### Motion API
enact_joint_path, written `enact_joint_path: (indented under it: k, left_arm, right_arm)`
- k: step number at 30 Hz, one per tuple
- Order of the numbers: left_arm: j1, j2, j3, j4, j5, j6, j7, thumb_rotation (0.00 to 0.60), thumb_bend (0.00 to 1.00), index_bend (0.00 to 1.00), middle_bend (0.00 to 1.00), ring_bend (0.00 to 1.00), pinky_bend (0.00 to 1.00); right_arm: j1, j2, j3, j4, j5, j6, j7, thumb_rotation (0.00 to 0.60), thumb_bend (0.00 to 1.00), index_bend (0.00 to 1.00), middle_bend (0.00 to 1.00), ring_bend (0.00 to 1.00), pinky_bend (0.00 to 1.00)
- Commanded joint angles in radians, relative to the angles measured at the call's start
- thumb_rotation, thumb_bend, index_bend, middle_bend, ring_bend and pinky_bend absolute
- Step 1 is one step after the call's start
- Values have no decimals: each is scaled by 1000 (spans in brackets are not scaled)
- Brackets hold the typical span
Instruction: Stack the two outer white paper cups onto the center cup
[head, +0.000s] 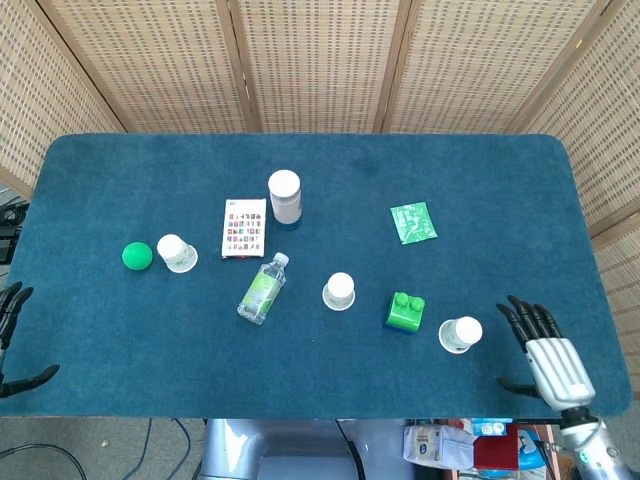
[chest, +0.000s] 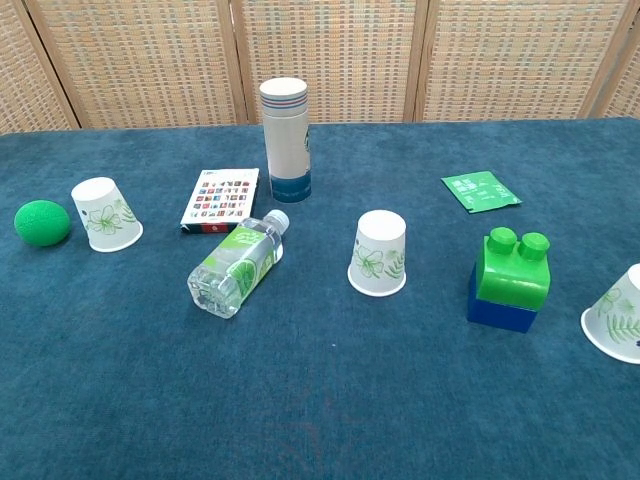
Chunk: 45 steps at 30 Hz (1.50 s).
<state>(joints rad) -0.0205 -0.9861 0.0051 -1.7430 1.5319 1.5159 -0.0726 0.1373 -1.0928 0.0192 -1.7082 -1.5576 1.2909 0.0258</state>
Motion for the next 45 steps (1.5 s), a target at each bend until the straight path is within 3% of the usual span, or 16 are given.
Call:
enact_joint_path:
  k: [1, 14, 25, 36, 45]
  left_arm:
    - [-11, -3, -6, -4, -17, -21, 13, 600, 82, 0, 0, 0, 0]
    - [-24, 6, -9, -5, -33, -52, -2, 600, 82, 0, 0, 0, 0]
    - [-23, 6, -7, -2, -29, -49, -5, 600, 83, 0, 0, 0, 0]
    - [-27, 1, -8, -7, -40, -59, 14, 600, 85, 0, 0, 0, 0]
    - [-27, 3, -9, -6, -44, -60, 7, 600, 86, 0, 0, 0, 0]
  right_arm:
    - [63, -49, 28, 91, 72, -87, 41, 600, 0, 80, 110, 12, 83]
    - [125, -148, 56, 166, 186, -194, -6, 600, 136, 259, 320, 223, 198]
    - [144, -198, 75, 204, 215, -193, -1, 600, 191, 413, 464, 358, 246]
    - [162, -245, 82, 228, 225, -200, 21, 600, 293, 530, 561, 437, 260]
    - [161, -260, 82, 233, 222, -178, 25, 600, 364, 559, 584, 451, 260]
